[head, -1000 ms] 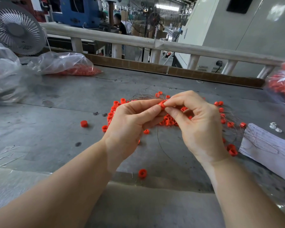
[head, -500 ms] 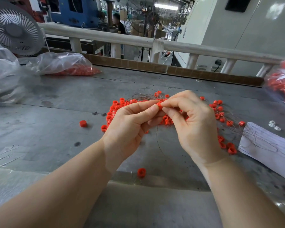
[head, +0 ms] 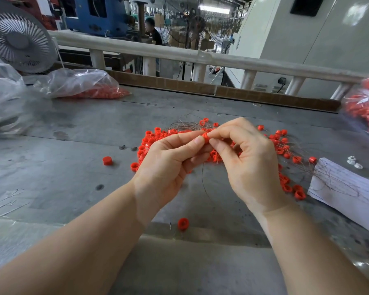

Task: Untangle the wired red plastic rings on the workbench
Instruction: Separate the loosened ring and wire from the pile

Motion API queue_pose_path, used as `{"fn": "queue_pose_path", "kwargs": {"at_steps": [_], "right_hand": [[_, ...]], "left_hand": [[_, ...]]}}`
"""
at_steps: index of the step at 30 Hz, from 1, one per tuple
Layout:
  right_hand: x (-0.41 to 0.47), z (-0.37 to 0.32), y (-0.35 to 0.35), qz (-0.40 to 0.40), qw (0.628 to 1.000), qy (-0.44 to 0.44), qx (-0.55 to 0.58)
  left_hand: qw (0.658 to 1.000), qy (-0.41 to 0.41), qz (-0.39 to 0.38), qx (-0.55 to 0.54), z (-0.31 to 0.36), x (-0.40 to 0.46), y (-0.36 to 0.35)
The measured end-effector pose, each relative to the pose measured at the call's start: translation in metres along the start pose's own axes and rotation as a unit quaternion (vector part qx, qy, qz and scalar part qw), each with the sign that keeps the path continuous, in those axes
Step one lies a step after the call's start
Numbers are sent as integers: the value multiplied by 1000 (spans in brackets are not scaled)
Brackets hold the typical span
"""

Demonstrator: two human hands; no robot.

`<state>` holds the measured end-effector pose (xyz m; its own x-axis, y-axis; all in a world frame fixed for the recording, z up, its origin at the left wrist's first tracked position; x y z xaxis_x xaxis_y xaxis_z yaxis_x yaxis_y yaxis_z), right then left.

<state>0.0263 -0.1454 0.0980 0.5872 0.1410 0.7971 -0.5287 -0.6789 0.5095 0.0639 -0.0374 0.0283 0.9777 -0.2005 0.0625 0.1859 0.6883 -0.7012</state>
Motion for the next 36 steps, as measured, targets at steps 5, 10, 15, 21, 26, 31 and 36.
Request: {"fn": "queue_pose_path", "kwargs": {"at_steps": [5,10,15,21,26,31,36], "right_hand": [[-1,-7,2,22,998,30,-45],[-2,-6,0,15,999,9,-42],[-4,-11,-1,3,998,6,-67],[-6,-18,0,39,990,19,-138],[-5,-14,-1,32,991,10,-126],[-4,-8,2,30,996,-2,-83],[-3,-4,2,24,996,-5,-91]], "left_hand": [[1000,-5,2,-2,-2,0,-1],[1000,-2,5,3,-3,-1,1],[1000,2,2,3,-2,-1,1],[1000,11,7,13,-6,0,4],[999,13,3,30,-7,0,3],[998,24,23,44,-5,1,5],[998,36,24,55,-7,0,3]]}}
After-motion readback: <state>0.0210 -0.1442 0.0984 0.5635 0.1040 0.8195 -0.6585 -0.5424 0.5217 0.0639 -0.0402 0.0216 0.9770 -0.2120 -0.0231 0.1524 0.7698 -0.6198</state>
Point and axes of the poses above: each hand's wrist, its own x-axis towards the middle knuckle, its own y-axis out of the back of the hand, z = x × y, the point moved 8 cm from there along x, towards the middle knuckle, and after that the axes turned 9 degrees about -x, right-handed, at the moved point
